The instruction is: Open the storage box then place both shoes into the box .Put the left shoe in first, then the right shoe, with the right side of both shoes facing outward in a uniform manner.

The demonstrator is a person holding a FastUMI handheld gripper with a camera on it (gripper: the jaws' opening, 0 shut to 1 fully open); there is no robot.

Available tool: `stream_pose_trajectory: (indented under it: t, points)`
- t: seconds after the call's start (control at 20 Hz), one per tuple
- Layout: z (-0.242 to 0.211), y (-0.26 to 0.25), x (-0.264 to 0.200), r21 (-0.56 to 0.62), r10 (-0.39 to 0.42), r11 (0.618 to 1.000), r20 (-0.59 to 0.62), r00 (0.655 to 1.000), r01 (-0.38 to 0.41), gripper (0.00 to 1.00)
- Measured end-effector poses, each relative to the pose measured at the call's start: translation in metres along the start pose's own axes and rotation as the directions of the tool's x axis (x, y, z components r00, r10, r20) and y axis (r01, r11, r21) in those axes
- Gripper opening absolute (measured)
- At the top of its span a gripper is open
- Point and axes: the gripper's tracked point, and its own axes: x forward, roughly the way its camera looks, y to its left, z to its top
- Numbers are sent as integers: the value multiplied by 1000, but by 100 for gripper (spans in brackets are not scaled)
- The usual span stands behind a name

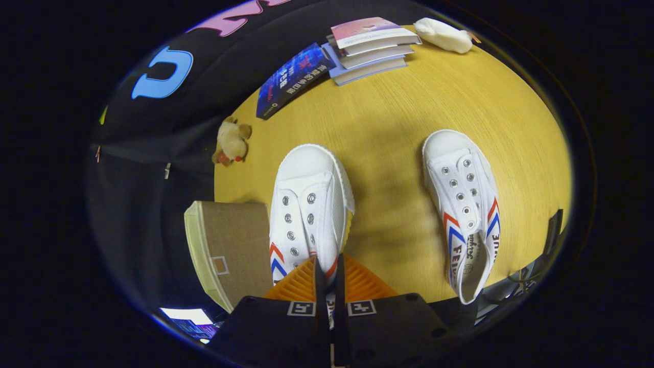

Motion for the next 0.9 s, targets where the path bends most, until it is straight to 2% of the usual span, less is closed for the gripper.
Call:
stream_pose_trajectory:
  t: [0.25,0.35,0.45,0.65,0.9]
  points:
    - [0,88,-33,-21,60,998,7,998,-60,8]
    - [-5,118,-40,-7,54,999,-2,999,-54,8]
    - [-12,153,-39,-12,85,996,-13,996,-85,8]
    - [-39,216,-20,-25,137,990,-73,988,-139,8]
    - [-80,250,36,-61,89,993,-108,990,-96,8]
